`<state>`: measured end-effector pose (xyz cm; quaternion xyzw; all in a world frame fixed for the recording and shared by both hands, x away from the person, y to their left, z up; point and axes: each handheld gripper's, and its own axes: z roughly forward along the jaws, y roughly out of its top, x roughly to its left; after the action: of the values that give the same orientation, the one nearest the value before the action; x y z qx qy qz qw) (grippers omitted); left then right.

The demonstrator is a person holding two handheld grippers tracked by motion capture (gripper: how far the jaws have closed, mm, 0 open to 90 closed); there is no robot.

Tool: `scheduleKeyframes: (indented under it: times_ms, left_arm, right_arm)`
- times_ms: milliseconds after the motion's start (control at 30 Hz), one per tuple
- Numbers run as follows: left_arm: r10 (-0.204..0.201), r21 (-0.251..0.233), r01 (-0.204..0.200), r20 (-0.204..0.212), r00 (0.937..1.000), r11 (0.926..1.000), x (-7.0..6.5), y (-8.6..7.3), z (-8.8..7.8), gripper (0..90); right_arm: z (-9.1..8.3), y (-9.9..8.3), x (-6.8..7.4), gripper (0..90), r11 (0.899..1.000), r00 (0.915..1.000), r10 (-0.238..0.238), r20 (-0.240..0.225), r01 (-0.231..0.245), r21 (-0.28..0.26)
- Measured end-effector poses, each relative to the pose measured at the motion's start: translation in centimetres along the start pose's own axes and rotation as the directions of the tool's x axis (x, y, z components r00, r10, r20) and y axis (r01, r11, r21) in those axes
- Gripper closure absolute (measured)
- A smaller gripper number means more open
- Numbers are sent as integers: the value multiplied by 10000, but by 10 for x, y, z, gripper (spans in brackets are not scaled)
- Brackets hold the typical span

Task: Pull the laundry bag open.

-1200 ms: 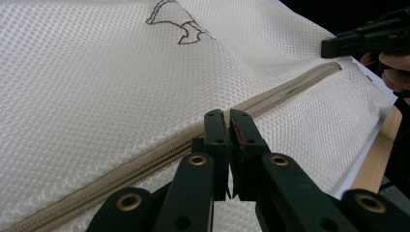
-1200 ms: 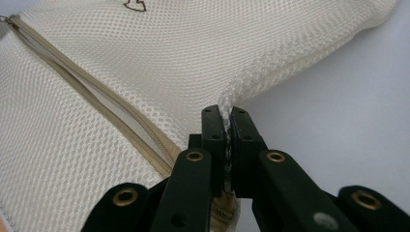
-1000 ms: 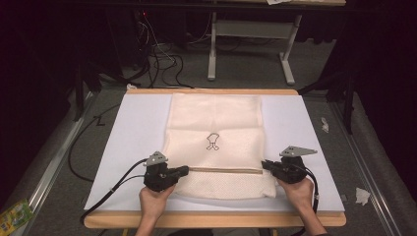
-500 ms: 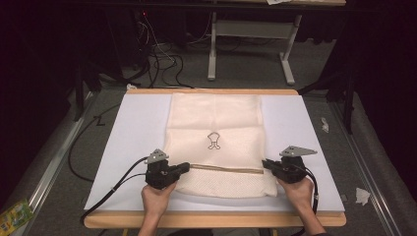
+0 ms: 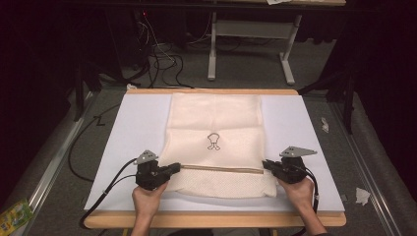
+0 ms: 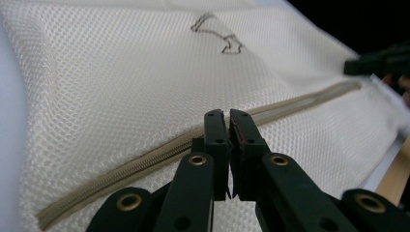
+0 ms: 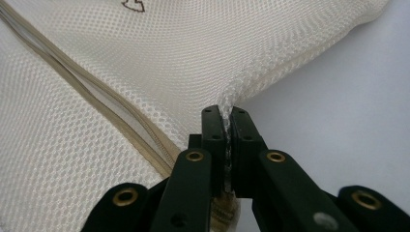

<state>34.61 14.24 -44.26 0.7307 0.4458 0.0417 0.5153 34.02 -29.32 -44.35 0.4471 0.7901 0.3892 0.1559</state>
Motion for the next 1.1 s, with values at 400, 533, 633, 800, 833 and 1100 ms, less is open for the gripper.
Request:
scheduleKeyframes:
  times_ms: [400, 533, 633, 800, 833, 1100]
  left_arm:
    - [111, 273, -104, -251, 9996, 9996, 11, -10, -8, 873]
    - [0, 283, 5, -186, 9998, 9996, 11, -10, -6, 873]
    - [19, 472, -9, -205, 9998, 9989, 11, -10, -4, 873]
    - [158, 600, -141, -276, 9995, 9981, 11, -8, -6, 873]
    - [171, 599, -154, -281, 9995, 9981, 11, -8, -6, 873]
    - [201, 642, -182, -286, 9994, 9978, 13, -9, -7, 874]
  right_arm:
    - [-1, -2, -2, 879, 10000, 10000, 20, -42, -20, -6]
    - [-3, 0, -2, 879, 10000, 10000, 18, -29, -18, 79]
    - [-4, -1, -3, 879, 10000, 10000, 78, 9, -78, -55]
    - [-1, -5, -3, 879, 9998, 9997, 188, -122, -189, -116]
    - [-1, -5, -3, 879, 9998, 9998, 168, -133, -169, -112]
    - [-1, -6, -5, 879, 9997, 9997, 144, -182, -147, -174]
